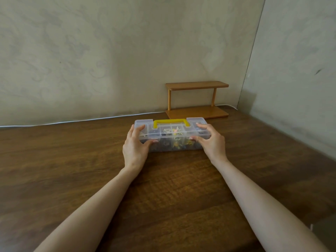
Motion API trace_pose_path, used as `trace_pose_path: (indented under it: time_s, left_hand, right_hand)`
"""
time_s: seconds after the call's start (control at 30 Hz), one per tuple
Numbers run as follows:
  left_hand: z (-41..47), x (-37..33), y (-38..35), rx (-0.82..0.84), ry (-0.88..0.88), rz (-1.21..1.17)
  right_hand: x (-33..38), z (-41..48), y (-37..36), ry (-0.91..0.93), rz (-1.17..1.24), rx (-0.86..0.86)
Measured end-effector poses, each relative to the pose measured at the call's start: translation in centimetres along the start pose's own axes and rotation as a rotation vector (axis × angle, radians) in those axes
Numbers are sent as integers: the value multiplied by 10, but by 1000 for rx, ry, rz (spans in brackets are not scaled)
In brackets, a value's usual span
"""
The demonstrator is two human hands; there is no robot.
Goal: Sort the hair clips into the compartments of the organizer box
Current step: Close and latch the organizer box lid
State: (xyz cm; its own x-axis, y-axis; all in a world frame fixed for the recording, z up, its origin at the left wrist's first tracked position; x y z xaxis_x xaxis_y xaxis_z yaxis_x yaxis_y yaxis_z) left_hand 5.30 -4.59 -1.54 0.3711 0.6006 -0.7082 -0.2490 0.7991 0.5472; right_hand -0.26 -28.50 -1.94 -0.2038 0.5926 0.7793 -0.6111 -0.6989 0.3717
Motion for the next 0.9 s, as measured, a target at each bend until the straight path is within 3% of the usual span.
trace_pose_path:
  time_s: [0.2,0.37,0.63,0.9]
  left_hand:
    - [-3,1,1,71,90,-117]
    - [-9,-3,2,99,247,-156]
    - [4,-28,-15,125,184,-238]
    - [65,-62,-88,250,97,-335]
  right_hand:
    - [3,-5,1,-45,34,11]
    - [-2,-6,2,-333,85,12]
    - [-18,36,28,-454,-44,-47]
    - [-58,125,57,-484,397,-59]
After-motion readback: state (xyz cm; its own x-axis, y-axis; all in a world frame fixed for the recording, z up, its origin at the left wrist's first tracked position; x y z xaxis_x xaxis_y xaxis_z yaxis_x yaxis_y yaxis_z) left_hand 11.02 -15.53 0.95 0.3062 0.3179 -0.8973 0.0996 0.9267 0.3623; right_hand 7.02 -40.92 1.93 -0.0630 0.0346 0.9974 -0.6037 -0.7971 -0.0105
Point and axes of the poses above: each hand's wrist, its own z-axis towards the middle knuckle, its own y-axis out of the back of the hand, x = y × z, the point moved 3 cm from there along z, towards the middle knuckle, and after that the axes turned 4 degrees about z, right-handed, at the moved point
